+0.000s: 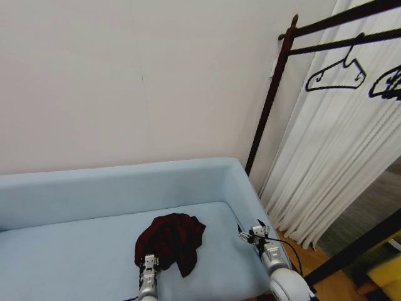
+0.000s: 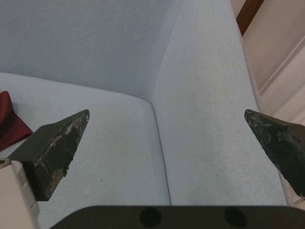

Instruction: Pick up the clothes from the sofa and hang them on the clothes hanger.

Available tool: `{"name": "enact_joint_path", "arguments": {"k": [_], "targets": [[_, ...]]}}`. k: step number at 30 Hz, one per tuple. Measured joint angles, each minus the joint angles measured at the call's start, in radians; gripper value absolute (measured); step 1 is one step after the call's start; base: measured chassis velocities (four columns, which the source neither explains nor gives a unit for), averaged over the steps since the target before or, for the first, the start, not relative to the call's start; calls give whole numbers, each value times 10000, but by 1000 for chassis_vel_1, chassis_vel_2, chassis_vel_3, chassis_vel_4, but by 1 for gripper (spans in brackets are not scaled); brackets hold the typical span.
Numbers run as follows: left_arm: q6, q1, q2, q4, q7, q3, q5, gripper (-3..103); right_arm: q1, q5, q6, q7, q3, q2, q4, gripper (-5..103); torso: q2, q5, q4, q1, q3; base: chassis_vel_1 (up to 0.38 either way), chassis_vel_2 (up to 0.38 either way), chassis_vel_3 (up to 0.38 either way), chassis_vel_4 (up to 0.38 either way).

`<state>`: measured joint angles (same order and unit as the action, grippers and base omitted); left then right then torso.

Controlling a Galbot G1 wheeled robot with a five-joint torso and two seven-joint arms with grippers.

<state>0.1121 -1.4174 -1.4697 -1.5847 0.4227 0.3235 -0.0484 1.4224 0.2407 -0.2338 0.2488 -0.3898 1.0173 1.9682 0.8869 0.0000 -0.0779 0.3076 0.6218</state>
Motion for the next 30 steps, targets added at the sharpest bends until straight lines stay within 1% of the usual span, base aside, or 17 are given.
{"name": "enact_joint_path", "arguments": {"k": [1, 2, 4, 5, 9, 13, 16, 17, 19, 22, 23, 28, 29, 30], "targets": [[6, 5, -15, 19, -2, -13, -23, 11, 0, -8, 0, 0, 0, 0, -1, 100, 0, 0, 0, 0, 0, 0, 0, 0, 0], [6, 5, -15, 19, -2, -13, -23, 11, 0, -8, 0, 0, 0, 0, -1, 100, 0, 0, 0, 0, 0, 0, 0, 0, 0], [18, 37, -32, 41, -11, -20, -99, 3, 0, -14, 0, 0, -9, -4, 0, 100, 0, 0, 0, 0, 0, 0, 0, 0, 0], [27, 54, -38, 39, -34, -20, -152, 1, 0, -15, 0, 0, -22, -12, 0, 100, 0, 1, 0, 0, 0, 0, 0, 0, 0], [-5, 91, -57, -63, -73, -23, -311, 0, -10, -14, 0, 3, -56, -41, 9, 100, 0, 0, 0, 0, 0, 0, 0, 0, 0], [-86, 89, 16, -481, -164, -26, -631, 0, -126, 50, 0, 101, -82, -48, 12, 100, 0, 0, 0, 0, 0, 0, 0, 0, 0], [-127, 49, 444, -1109, -267, 34, -868, 0, -291, 219, -2, 213, -93, -47, -10, 100, 0, -1, 0, 0, 1, 0, 0, 0, 0], [-127, 49, 444, -1109, -267, 34, -868, 0, -291, 219, -2, 213, -93, -47, -10, 100, 0, -1, 0, 0, 1, 0, 0, 0, 0], [-18, 10, 908, -1643, -376, 124, -1129, 0, -401, 358, -29, 216, -87, -44, -31, 100, 0, -1, 0, 0, 1, 0, 0, 0, 0], [245, 5, 1604, -2430, -510, 328, -1489, 0, -715, 679, -48, 166, 199, -31, -202, 100, 0, -1, -2, 0, 0, 0, 0, 0, 0], [245, 5, 1604, -2430, -510, 328, -1489, 0, -715, 679, -48, 166, 199, -31, -202, 100, 0, -1, -2, 0, 0, 0, 0, 0, 0], [915, 221, 2422, -3457, -599, 548, -2252, 0, -2067, 1774, -208, -391, 1396, 139, -1388, 100, 0, -1, -1, 0, 1, 0, 0, 0, 0], [915, 221, 2422, -3457, -599, 548, -2252, 0, -2067, 1774, -208, -391, 1396, 139, -1388, 100, 0, -1, -1, 0, 1, 0, 0, 0, 0], [1024, 278, 2542, -3591, -597, 552, -2358, 0, -2468, 2056, -227, -503, 1739, 215, -1780, 100, 0, -1, 0, 0, 0, 0, 0, 0, 0]]}}
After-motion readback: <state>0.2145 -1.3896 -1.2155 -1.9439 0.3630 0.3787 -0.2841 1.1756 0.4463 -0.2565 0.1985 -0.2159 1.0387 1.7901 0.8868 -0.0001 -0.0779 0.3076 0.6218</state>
